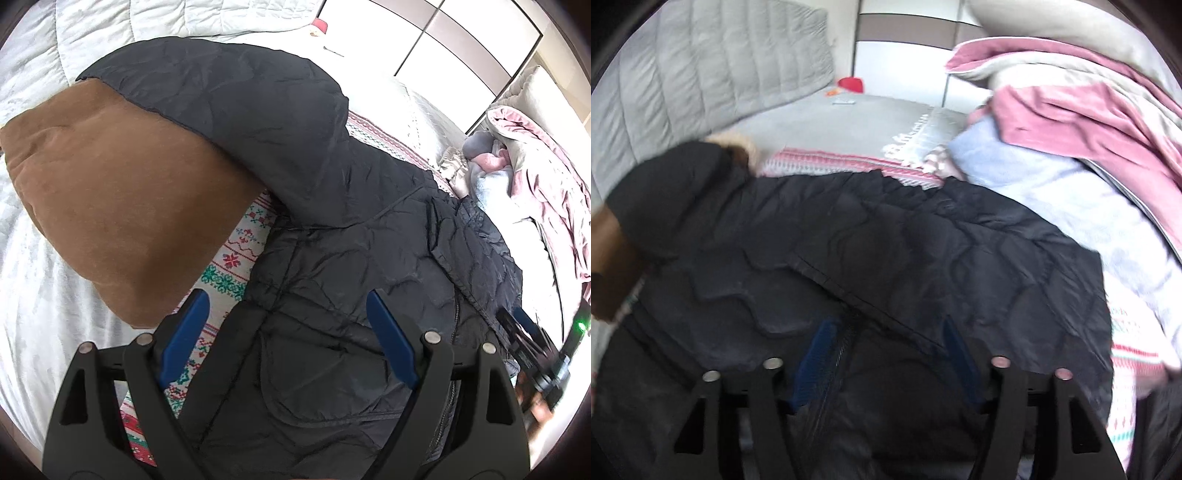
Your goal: Fold large clothes
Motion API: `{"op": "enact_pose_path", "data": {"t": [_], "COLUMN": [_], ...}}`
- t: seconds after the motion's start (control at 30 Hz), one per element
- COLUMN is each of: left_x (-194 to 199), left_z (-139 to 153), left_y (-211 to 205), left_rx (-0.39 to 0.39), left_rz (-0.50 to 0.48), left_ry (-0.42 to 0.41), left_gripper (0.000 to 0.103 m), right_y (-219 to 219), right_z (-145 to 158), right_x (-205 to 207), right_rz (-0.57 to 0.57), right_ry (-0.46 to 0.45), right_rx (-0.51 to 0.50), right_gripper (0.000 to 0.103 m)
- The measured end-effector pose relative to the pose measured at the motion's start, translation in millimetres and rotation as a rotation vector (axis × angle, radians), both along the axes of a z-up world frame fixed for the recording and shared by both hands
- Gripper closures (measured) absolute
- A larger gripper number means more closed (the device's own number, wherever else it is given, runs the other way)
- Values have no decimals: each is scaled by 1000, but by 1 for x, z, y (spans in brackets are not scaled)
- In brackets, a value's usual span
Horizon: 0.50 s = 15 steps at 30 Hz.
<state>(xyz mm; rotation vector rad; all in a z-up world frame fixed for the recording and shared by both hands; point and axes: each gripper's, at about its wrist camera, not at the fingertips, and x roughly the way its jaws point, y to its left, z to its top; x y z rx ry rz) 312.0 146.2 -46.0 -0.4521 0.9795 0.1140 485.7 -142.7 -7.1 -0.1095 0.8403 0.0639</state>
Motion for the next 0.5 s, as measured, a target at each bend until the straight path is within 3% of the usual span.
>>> {"op": "enact_pose_path", "data": {"t": [0.2, 0.23, 0.3, 0.37, 0.5], "left_x": [-1, -2, -4, -4, 3], "left_z": [5, 6, 6, 7, 9], "left_y": [26, 33, 47, 62, 86], "left_rx": [-14, -17, -24, -26, -27], "left_rz": [62, 86, 138, 190, 224], "left_ry": [-18, -24, -28, -31, -33], "left_gripper": [16, 16, 16, 16, 16], "right_y": [-15, -19, -29, -37, -23], "right_z": [19, 27, 32, 22, -24], "right_x": [-44, -58, -77, -101, -122], "right_rz": [-54, -62, -87, -144, -73], "right_ry": [72, 74, 79, 91, 212], "right_rx": [-55, -12, 110, 233, 257], "right_gripper": [33, 32, 12, 4, 4]}}
